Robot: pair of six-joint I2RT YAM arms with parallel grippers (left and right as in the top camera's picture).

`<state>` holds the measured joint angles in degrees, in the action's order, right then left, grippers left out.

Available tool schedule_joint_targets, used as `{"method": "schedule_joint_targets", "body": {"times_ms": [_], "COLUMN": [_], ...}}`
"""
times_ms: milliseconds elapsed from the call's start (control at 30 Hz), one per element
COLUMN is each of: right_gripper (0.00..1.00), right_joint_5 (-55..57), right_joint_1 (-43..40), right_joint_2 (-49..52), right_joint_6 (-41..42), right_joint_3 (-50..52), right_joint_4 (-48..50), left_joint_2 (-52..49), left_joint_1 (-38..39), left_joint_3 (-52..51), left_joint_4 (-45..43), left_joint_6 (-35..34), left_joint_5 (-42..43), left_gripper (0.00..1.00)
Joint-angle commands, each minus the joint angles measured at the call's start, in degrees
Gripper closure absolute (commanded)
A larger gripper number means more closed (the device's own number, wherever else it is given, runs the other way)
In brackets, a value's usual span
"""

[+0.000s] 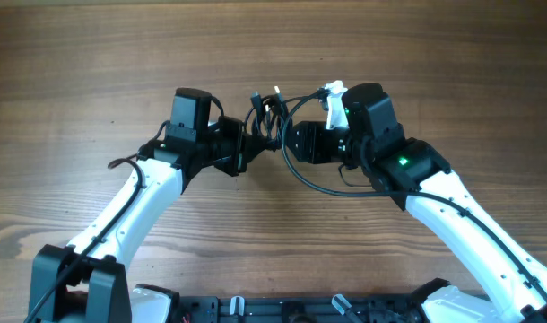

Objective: Untangle cables
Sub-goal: 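Lift the coil with the left gripper toward the right gripper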

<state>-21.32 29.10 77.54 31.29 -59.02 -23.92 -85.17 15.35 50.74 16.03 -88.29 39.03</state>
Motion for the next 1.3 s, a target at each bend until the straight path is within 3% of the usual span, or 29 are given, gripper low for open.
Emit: {"method": "schedule_joint_targets", "body": {"times_ms": [0, 333, 433, 500, 600, 767, 1033, 1067, 1100, 1133, 1167, 1267], "right_gripper": [0.42, 0.38, 0.45, 0.59, 0.78, 0.82, 0.83, 0.83, 0.83, 0.83, 0.80, 0.77], "right_joint_5": [0.5, 3.6, 3.8, 5.3, 5.9, 5.9, 4.7, 2.9, 2.0, 0.4, -1.1, -5.1], "right_joint_1": [0.8, 3.7, 3.7, 3.6, 1.8, -1.8, -2.0, -2.0, -2.0, -2.0, -2.0, -2.0], "right_joint_2": [0.3, 5.5, 7.0, 6.8, 6.0, 2.6, 0.1, 0.1, 0.1, 0.1, 0.1, 0.1], "right_joint_6": [0.3, 3.9, 3.9, 3.8, 3.4, 1.9, -1.3, -1.2, -1.1, -0.2, 1.9, 5.3], "right_joint_3": [-1.2, -1.2, -1.2, -1.2, -1.2, -1.2, -1.2, -1.3, -1.3, -1.3, -1.3, -1.3], "right_joint_4": [1.5, 4.2, 6.6, 6.7, 5.5, 1.2, -5.7, -5.6, -5.6, -5.5, -5.6, -5.5], "left_joint_2": [1.3, 1.3, 1.3, 1.3, 1.3, 1.3, 1.3, 1.3, 1.3, 1.3, 1.3, 1.3], "left_joint_1": [0.3, 0.3, 0.3, 0.3, 0.1, -1.0, -4.8, -4.8, -4.8, -4.8, -4.8, -4.7], "left_joint_3": [1.2, 1.2, 1.2, 1.2, 1.2, 1.2, 1.2, 1.2, 1.2, 1.2, 1.2, 1.2], "left_joint_4": [-2.4, -4.2, -4.7, -4.7, -3.8, -0.7, 0.8, 0.7, 0.8, 0.8, 0.5, -0.4], "left_joint_6": [6.4, 0.6, 1.2, 7.3, 25.9, 41.9, 52.2, 52.1, 52.1, 52.1, 52.1, 52.1], "left_joint_5": [5.1, 6.6, 7.1, 7.0, 7.0, 6.3, 6.3, 6.4, 6.4, 6.3, 5.9, 1.0], "left_gripper": [0.96, 0.96, 0.96, 0.96, 0.96, 0.96, 0.96, 0.86, 0.66, 0.29, 0.18, 0.13]}}
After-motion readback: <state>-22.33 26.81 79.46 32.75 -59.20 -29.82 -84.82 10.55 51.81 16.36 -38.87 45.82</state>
